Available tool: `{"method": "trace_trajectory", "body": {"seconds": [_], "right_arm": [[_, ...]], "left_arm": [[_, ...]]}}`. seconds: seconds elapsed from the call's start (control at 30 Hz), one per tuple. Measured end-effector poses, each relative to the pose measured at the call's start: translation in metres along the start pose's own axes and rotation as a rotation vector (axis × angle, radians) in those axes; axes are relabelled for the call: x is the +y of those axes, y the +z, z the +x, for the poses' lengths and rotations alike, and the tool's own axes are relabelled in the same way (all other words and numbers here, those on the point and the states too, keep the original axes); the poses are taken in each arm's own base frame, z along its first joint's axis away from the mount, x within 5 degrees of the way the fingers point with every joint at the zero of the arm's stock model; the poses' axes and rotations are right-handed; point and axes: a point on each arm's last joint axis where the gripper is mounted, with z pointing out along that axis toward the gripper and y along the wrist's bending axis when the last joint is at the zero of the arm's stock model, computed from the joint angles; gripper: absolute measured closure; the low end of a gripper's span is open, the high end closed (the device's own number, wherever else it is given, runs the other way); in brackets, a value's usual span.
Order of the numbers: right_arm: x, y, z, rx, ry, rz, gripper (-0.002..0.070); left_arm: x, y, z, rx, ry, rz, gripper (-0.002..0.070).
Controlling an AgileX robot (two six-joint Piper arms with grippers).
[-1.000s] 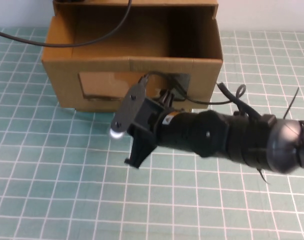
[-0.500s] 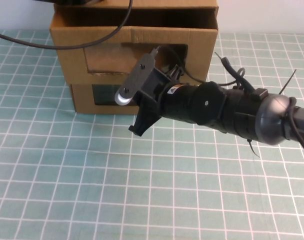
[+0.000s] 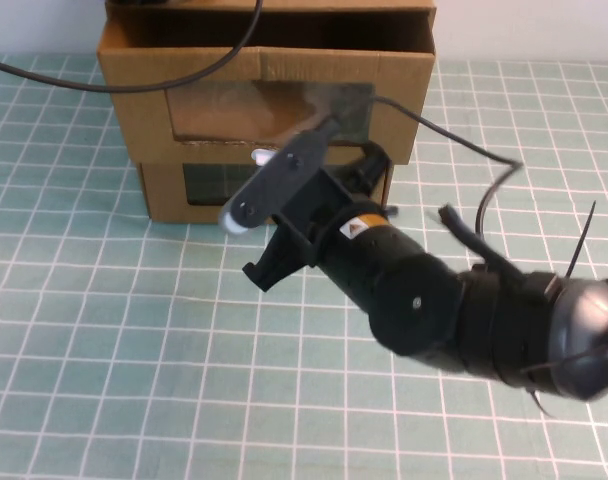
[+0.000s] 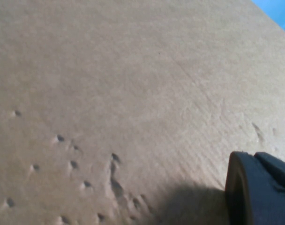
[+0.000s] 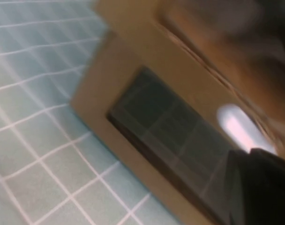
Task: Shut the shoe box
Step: Close the shoe box with your right arm
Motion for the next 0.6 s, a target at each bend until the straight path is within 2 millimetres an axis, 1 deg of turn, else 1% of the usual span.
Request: {"method": "trace_trajectory", "body": {"seconds": [0.1,0.27,0.43,0.6], "right_arm": [[0.002,-0.001,0.004,0.022,0.106,0.05,0.069],[0.002,0.006,0.011,0.008,0.198,0.111,0.069],[0.007,0.014,0.017,-0.005,0.202,0.132,0.069],[0.015,0.033,0.019,-0.014,0.185,0.145,0.069]], "left_arm": [[0.0,0.0,0.0,0.001,0.001,-0.001,0.0679],[0.0,0.0,0.0,0.001,0.001,-0.001,0.0679],[0.0,0.0,0.0,0.002,0.002,-0.002,0.0679],[0.0,0.0,0.0,0.002,0.0,-0.002,0.0679]]}}
